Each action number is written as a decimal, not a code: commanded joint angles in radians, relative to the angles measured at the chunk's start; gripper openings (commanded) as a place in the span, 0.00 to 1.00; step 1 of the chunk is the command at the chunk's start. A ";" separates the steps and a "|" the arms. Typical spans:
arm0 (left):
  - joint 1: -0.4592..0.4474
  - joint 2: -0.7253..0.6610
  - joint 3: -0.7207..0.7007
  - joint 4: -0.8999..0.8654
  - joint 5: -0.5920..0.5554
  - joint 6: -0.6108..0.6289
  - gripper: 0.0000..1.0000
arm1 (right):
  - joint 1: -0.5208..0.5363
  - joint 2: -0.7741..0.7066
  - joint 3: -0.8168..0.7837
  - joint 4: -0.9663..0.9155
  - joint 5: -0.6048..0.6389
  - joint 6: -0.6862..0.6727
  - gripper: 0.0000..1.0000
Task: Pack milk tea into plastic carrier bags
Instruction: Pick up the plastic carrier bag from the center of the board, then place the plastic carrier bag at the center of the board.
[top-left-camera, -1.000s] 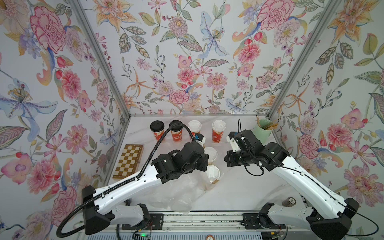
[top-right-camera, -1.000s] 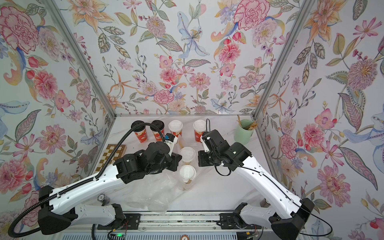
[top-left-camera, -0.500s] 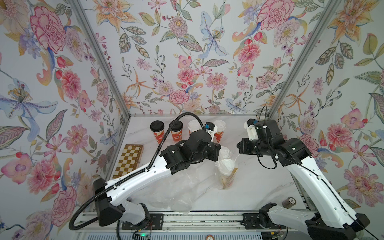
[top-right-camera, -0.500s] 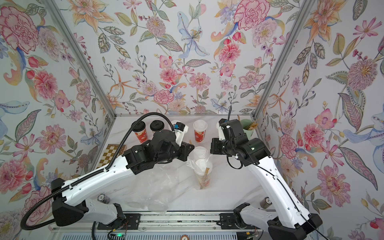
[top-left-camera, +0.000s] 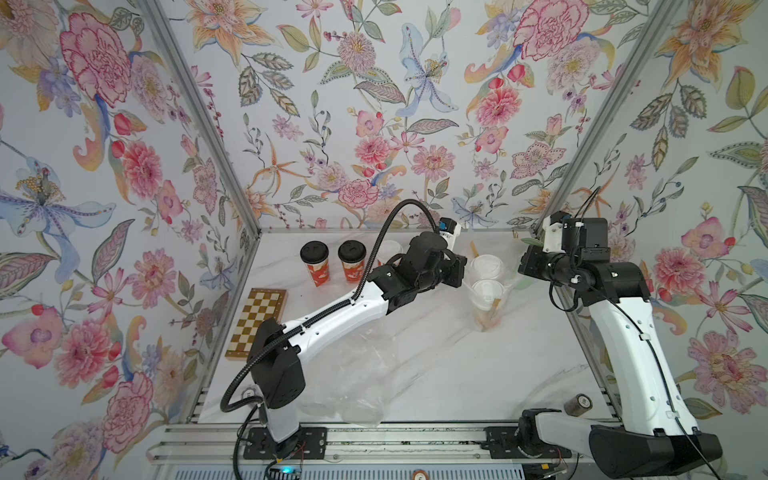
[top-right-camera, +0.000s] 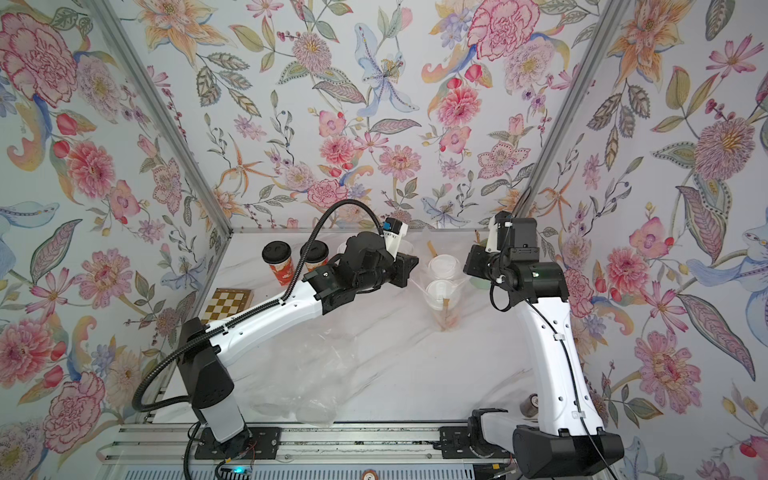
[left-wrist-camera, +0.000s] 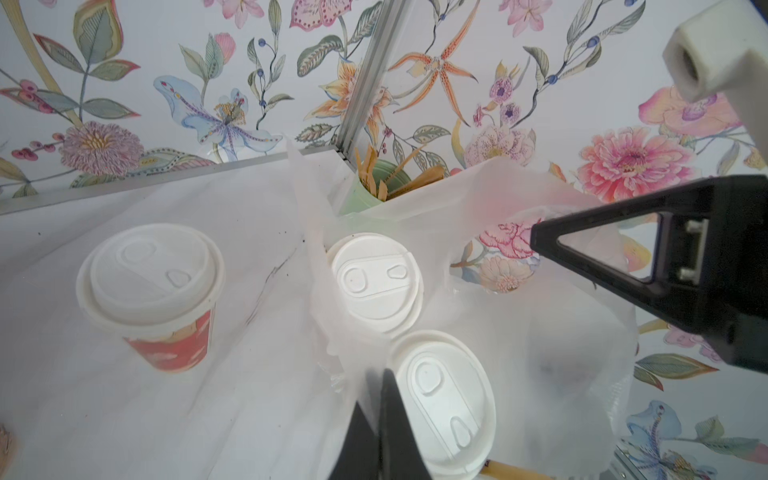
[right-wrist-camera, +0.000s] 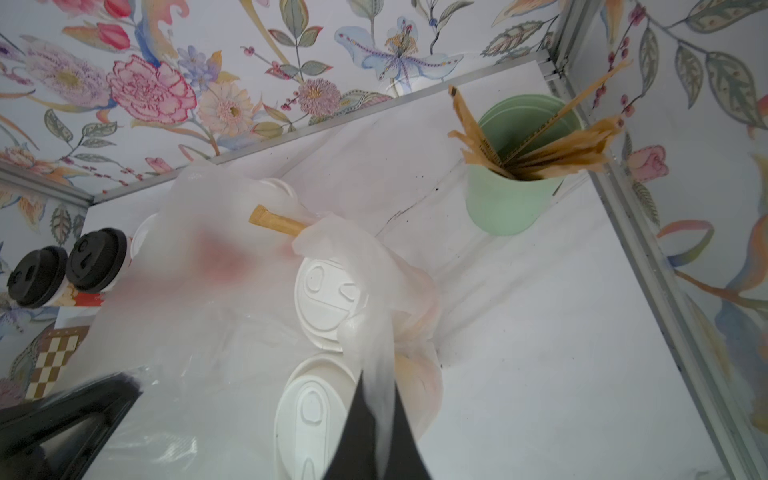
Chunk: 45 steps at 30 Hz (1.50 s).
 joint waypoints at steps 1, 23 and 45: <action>0.040 0.062 0.109 0.170 0.040 0.082 0.00 | -0.048 0.031 -0.018 0.182 -0.009 -0.019 0.00; 0.164 0.497 0.445 0.511 0.058 0.069 0.00 | -0.166 0.453 0.110 0.591 -0.127 0.017 0.00; 0.203 0.604 0.380 0.688 0.118 -0.092 0.04 | -0.168 0.599 0.152 0.651 -0.200 0.005 0.01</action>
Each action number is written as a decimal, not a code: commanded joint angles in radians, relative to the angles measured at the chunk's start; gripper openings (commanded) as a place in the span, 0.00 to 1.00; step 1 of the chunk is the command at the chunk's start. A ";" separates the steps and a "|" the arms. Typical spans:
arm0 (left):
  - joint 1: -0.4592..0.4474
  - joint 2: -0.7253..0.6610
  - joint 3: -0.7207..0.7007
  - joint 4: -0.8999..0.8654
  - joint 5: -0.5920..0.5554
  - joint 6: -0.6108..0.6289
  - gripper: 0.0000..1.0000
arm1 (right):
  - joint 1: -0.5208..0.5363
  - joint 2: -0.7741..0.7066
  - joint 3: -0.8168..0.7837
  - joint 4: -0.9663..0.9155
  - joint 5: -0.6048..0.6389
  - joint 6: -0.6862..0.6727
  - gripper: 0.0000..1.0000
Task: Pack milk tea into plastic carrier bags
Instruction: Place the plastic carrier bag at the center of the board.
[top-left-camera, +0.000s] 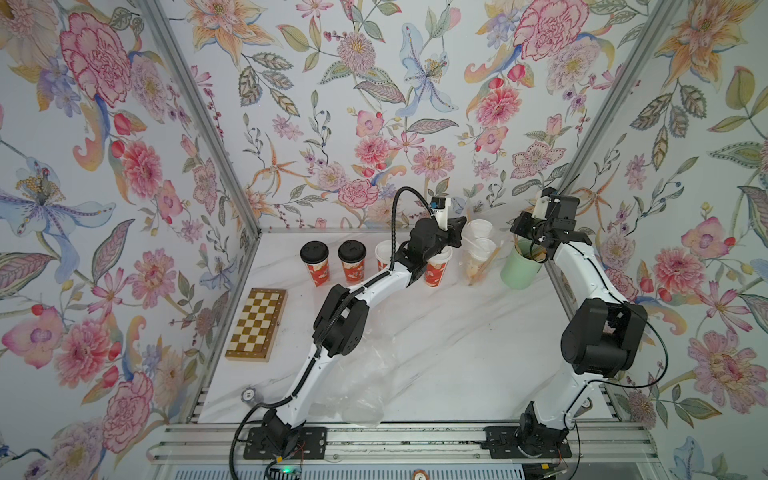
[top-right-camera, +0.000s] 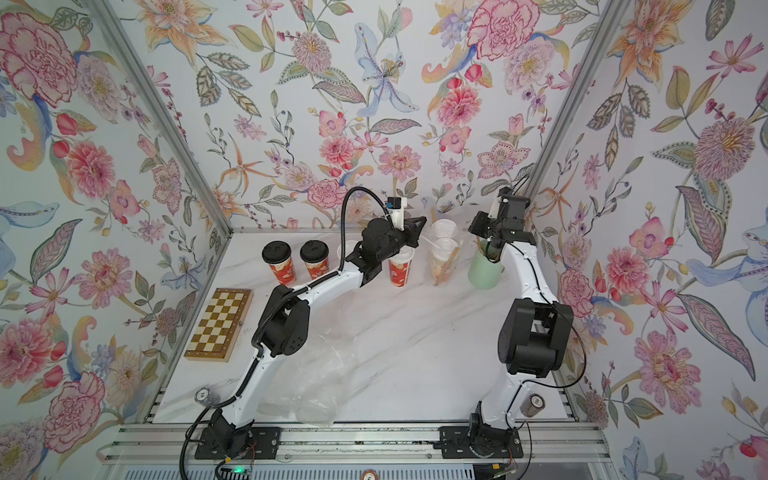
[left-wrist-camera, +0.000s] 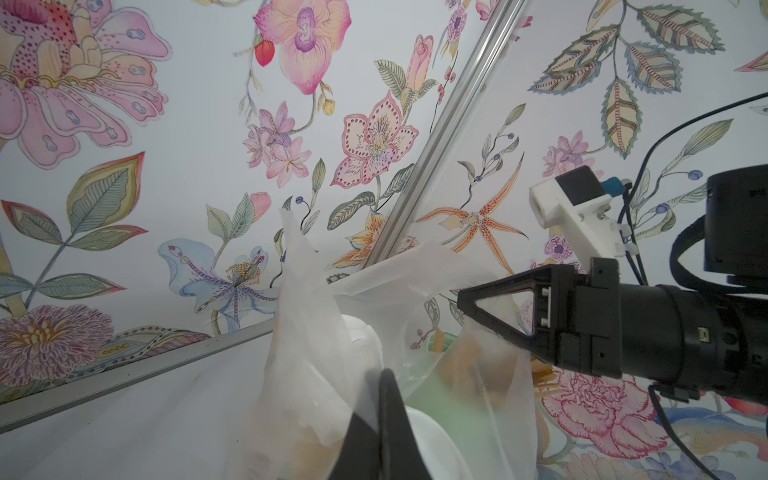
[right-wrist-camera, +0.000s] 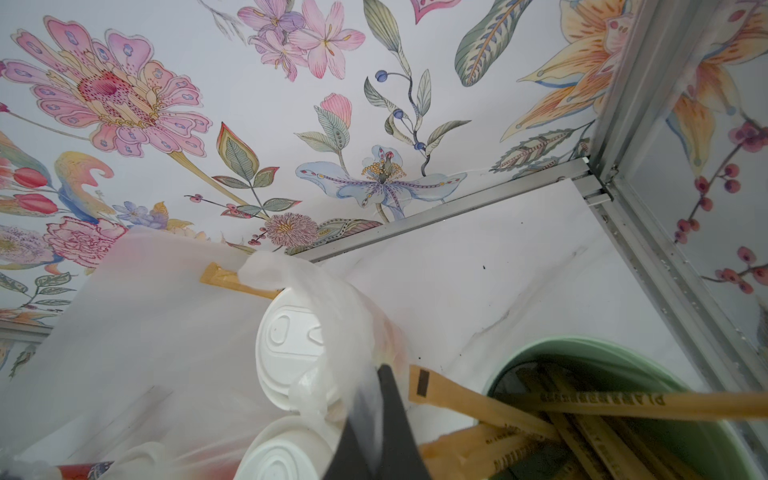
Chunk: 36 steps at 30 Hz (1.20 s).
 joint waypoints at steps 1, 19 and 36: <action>0.019 -0.021 -0.046 0.091 0.024 -0.033 0.07 | -0.008 0.003 0.034 0.024 -0.029 -0.003 0.02; 0.031 -0.232 -0.270 0.200 0.023 -0.042 0.48 | -0.001 -0.121 0.103 -0.105 -0.046 0.006 0.36; -0.021 -0.620 -0.453 -0.506 -0.170 0.109 0.46 | 0.130 -0.447 -0.093 -0.263 -0.095 0.053 0.44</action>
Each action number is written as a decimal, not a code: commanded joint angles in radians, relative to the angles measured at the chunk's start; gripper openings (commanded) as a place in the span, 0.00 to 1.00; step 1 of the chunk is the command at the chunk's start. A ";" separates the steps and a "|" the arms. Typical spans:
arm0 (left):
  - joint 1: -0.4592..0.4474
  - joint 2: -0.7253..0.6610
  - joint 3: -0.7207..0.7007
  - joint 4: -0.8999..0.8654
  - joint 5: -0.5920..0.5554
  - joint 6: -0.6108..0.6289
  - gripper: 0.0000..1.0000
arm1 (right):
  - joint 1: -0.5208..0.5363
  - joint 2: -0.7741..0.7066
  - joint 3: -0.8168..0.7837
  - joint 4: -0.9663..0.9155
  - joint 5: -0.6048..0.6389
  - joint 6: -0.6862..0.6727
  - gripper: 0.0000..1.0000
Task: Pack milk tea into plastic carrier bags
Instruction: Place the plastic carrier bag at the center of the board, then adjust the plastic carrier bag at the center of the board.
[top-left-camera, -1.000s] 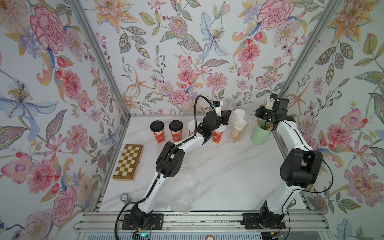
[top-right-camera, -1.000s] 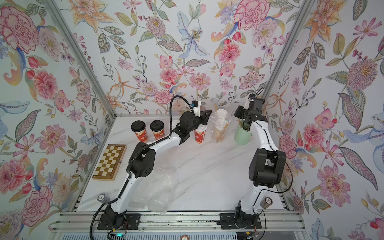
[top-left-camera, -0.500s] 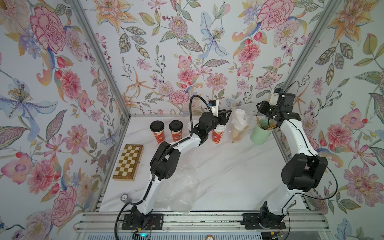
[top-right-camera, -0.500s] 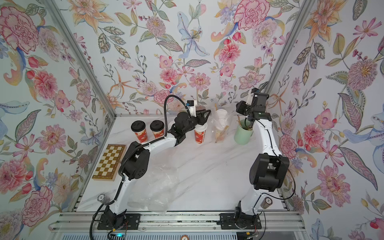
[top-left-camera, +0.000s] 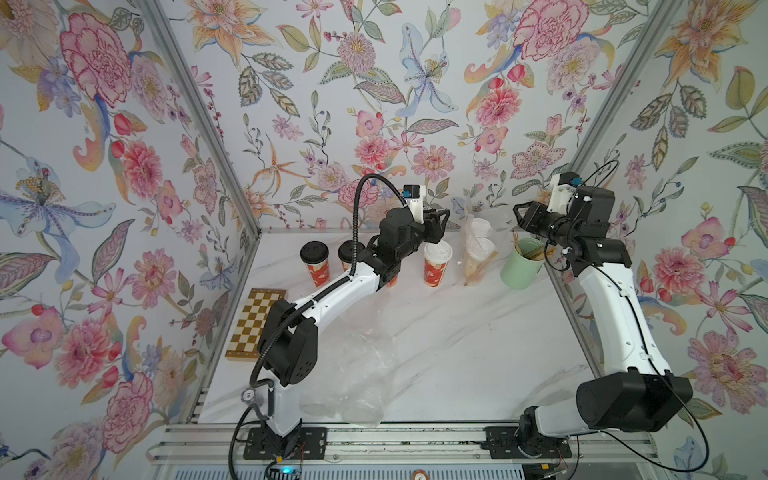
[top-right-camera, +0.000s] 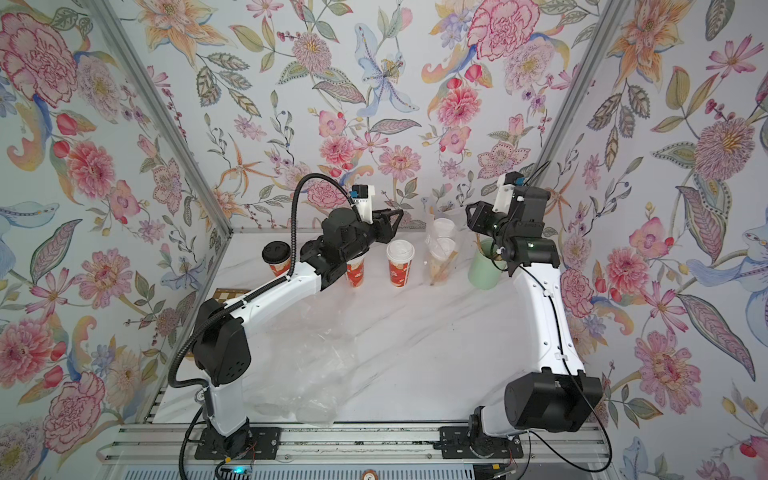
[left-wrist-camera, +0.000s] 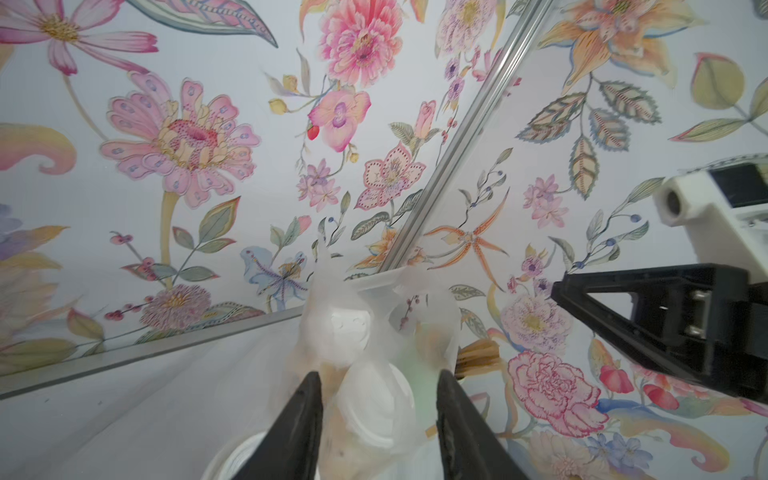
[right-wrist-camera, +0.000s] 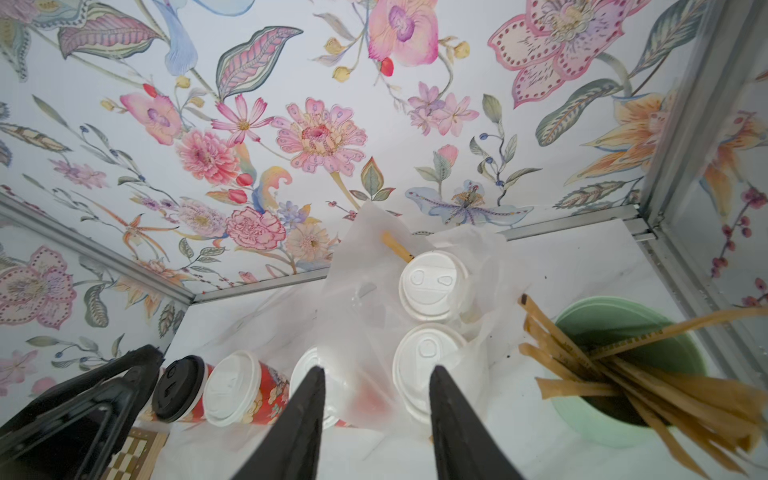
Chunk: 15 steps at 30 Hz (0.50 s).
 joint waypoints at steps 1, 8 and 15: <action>-0.031 -0.083 -0.030 -0.304 -0.091 0.083 0.45 | 0.056 -0.053 -0.047 -0.076 -0.023 0.017 0.44; -0.053 -0.243 -0.228 -0.547 -0.177 0.076 0.45 | 0.296 -0.144 -0.201 -0.106 0.014 0.044 0.45; -0.054 -0.461 -0.511 -0.609 -0.245 0.018 0.45 | 0.566 -0.159 -0.360 -0.077 0.079 0.102 0.47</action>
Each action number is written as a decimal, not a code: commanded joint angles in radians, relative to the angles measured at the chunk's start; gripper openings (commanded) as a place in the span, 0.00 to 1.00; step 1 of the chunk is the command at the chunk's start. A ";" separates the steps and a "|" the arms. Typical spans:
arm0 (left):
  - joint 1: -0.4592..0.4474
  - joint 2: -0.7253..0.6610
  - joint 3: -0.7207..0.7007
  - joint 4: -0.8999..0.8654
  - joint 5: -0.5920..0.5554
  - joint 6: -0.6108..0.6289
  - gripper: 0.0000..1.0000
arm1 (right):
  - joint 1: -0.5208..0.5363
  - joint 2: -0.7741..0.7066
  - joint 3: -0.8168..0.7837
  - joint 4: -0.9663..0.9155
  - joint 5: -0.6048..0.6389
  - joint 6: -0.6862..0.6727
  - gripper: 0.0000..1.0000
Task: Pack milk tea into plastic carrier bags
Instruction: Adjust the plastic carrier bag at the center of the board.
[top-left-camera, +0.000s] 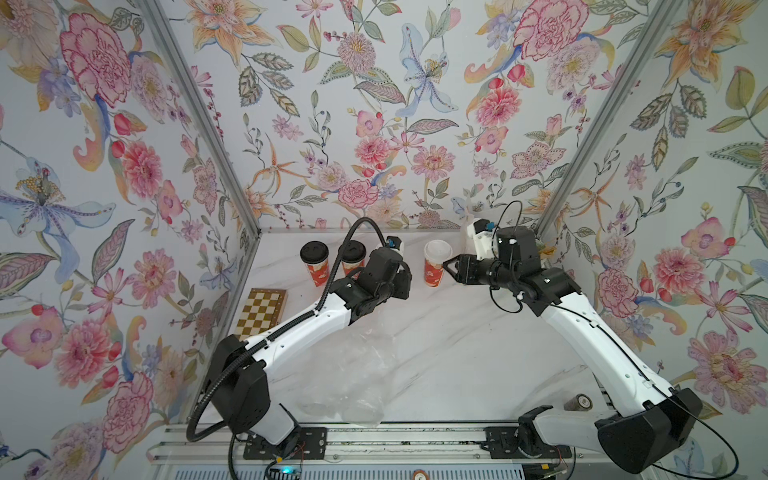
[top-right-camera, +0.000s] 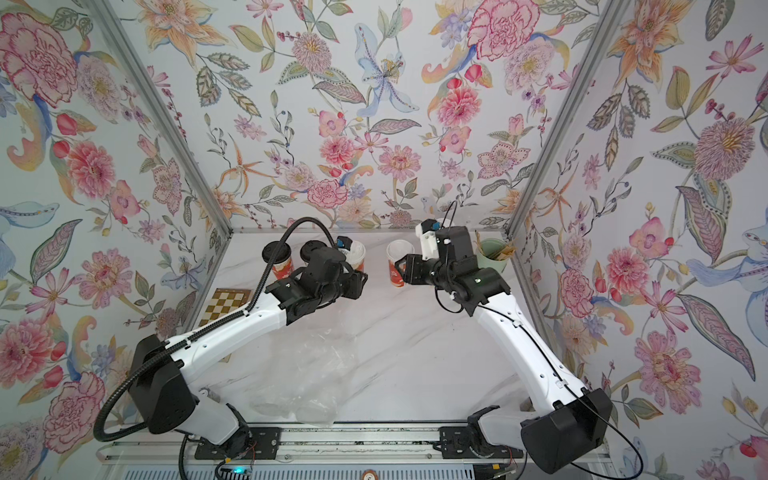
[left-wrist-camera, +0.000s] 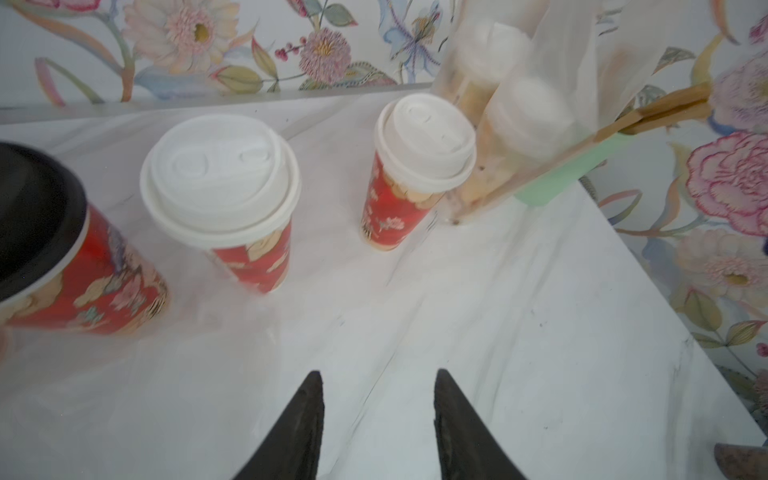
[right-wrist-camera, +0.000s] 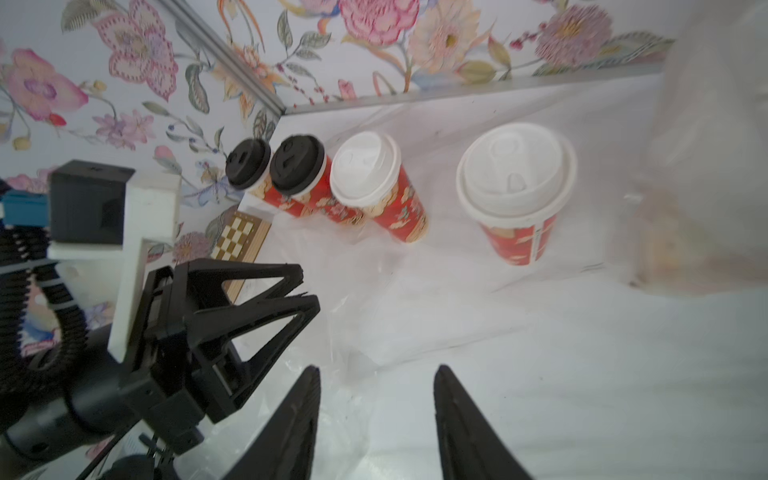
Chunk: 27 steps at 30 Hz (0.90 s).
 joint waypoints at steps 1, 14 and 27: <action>0.002 -0.103 -0.098 -0.076 -0.072 -0.038 0.45 | 0.099 -0.014 -0.073 0.010 0.040 0.053 0.47; 0.046 -0.329 -0.371 -0.017 -0.003 -0.137 0.43 | 0.391 0.030 -0.502 0.378 -0.100 0.356 0.59; -0.017 -0.214 -0.374 0.076 0.124 -0.192 0.45 | 0.442 0.256 -0.705 0.820 -0.222 0.493 0.61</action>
